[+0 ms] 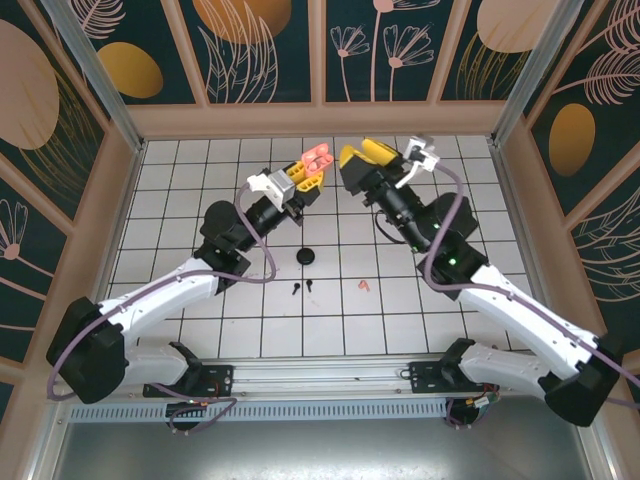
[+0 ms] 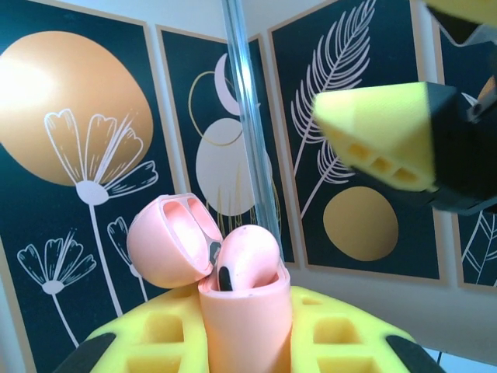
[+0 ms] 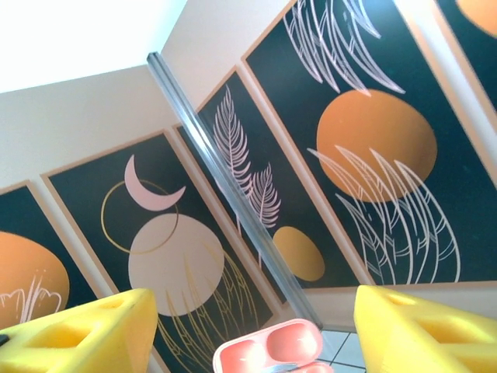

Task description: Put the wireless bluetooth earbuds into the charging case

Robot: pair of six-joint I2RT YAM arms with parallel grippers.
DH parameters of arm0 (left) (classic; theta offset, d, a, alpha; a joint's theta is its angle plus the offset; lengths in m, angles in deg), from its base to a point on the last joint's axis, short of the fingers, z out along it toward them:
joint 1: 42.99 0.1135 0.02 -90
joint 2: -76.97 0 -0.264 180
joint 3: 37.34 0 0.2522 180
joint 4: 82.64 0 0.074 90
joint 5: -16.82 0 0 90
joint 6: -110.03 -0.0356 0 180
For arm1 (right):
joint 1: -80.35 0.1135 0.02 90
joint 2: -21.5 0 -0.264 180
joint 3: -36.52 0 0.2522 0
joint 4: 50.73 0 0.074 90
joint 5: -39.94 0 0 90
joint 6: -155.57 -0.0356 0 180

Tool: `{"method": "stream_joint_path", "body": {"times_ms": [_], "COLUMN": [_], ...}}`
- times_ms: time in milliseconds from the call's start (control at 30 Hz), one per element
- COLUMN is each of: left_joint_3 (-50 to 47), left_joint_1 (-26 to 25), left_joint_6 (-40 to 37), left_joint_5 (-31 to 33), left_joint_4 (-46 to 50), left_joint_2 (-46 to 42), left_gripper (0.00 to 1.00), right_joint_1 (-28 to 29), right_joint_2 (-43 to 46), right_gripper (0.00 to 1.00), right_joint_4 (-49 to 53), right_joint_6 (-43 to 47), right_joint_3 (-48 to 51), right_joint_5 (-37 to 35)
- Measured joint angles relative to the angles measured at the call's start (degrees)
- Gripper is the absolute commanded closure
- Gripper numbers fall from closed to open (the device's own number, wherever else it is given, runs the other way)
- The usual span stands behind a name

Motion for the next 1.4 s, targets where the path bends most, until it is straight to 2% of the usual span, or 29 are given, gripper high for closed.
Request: {"method": "stream_joint_path", "body": {"times_ms": [167, 300, 467, 733, 967, 1400], "left_joint_3": [-2.4, -4.4, -6.4, -8.9, -9.7, -11.0], "left_joint_1": [0.0, 0.0, 0.0, 0.0, 0.0, 0.0], "left_joint_6": [0.7, 1.3, 2.1, 3.0, 3.1, 3.5], "left_joint_5": [1.6, 2.8, 3.8, 3.8, 3.8, 3.8], "left_joint_4": [0.4, 0.7, 1.9, 5.2, 6.5, 7.8], "left_joint_2": [-3.7, -6.8, -8.9, -11.5, -13.3, -14.9], "left_gripper": [1.00, 1.00, 1.00, 1.00, 1.00, 1.00], "right_joint_1": [-1.1, -1.9, -2.3, -2.6, -2.6, -2.5], "right_joint_2": [5.1, 6.3, 5.9, 1.8, -8.0, -18.7], "right_gripper": [0.31, 0.31, 0.32, 0.33, 0.33, 0.36], "right_joint_4": [7.4, 19.1, 36.3, 49.7, 51.0, 40.9], "right_joint_6": [-4.1, -8.6, -14.8, -18.0, -17.8, -20.7], "right_joint_3": [2.0, 2.1, 2.4, 9.9, 13.8, 20.0], "right_joint_5": [-1.8, -3.5, -7.5, -9.1, -7.7, -3.0]}}
